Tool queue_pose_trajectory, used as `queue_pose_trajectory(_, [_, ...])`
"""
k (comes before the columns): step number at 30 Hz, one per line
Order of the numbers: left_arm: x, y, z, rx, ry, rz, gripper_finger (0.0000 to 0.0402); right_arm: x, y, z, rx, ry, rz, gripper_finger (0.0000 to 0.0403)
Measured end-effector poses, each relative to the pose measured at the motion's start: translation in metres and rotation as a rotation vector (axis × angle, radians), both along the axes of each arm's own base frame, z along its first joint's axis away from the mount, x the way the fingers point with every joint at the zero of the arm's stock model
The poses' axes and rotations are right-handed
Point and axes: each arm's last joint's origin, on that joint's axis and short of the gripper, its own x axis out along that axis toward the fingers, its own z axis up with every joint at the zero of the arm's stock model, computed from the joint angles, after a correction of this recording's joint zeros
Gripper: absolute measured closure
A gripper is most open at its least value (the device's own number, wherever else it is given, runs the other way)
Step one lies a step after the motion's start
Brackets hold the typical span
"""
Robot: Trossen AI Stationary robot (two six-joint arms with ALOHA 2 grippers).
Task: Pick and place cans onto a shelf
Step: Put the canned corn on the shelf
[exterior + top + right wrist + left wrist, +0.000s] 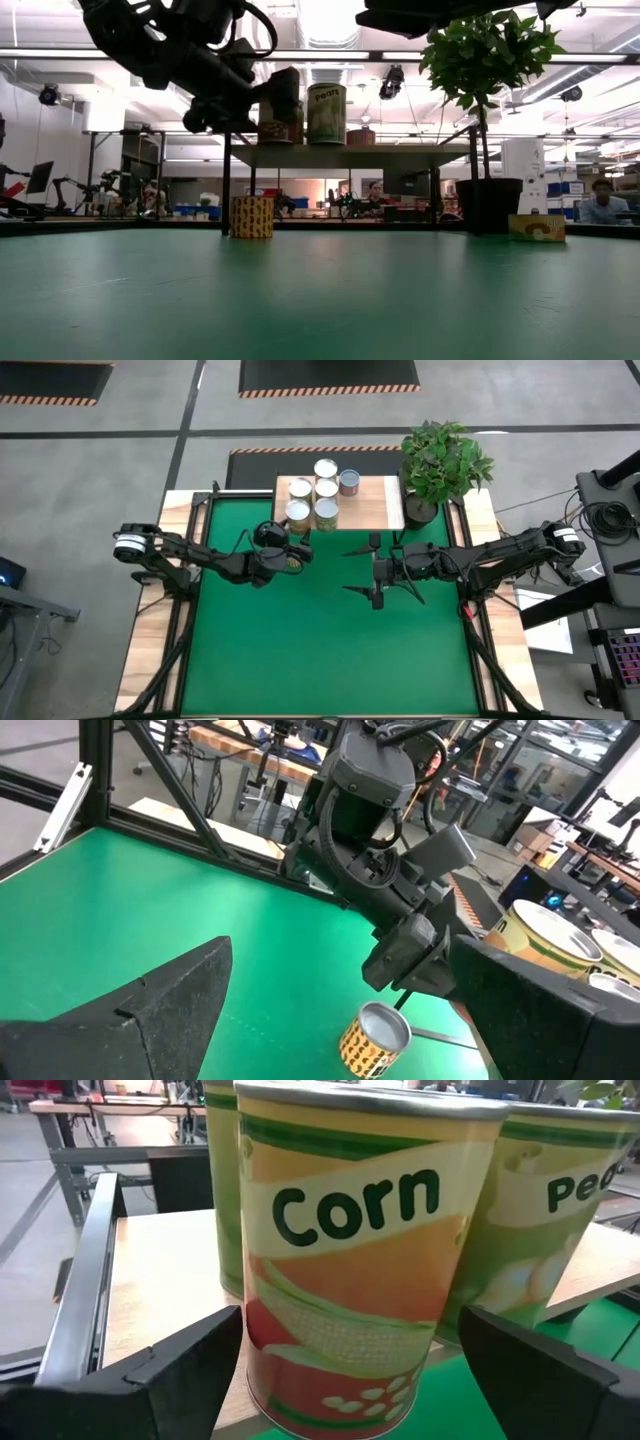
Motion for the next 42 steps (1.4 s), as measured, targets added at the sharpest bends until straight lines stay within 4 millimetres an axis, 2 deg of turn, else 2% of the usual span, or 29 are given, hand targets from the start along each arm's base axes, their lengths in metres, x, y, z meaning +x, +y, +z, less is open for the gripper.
queue_pose_trajectory(17, [-0.009, -0.005, 0.020, 0.036, 0.023, -0.030, 0.0049, 0.000, 0.000, -0.001, 0.003, 0.005, -0.001, 0.0042])
queue_pose_trajectory(28, [-0.019, -0.026, 0.043, 0.103, 0.056, -0.115, 0.0049, 0.000, 0.000, -0.001, 0.022, 0.005, -0.004, 0.0042])
queue_pose_trajectory(36, [-0.037, -0.047, 0.064, 0.193, 0.176, -0.228, 0.0058, 0.000, 0.000, -0.001, 0.015, 0.013, -0.003, 0.0042])
queue_pose_trajectory(42, [-0.049, -0.054, 0.061, 0.190, 0.335, -0.487, 0.0110, 0.000, 0.000, -0.002, 0.005, 0.015, -0.002, 0.0042])
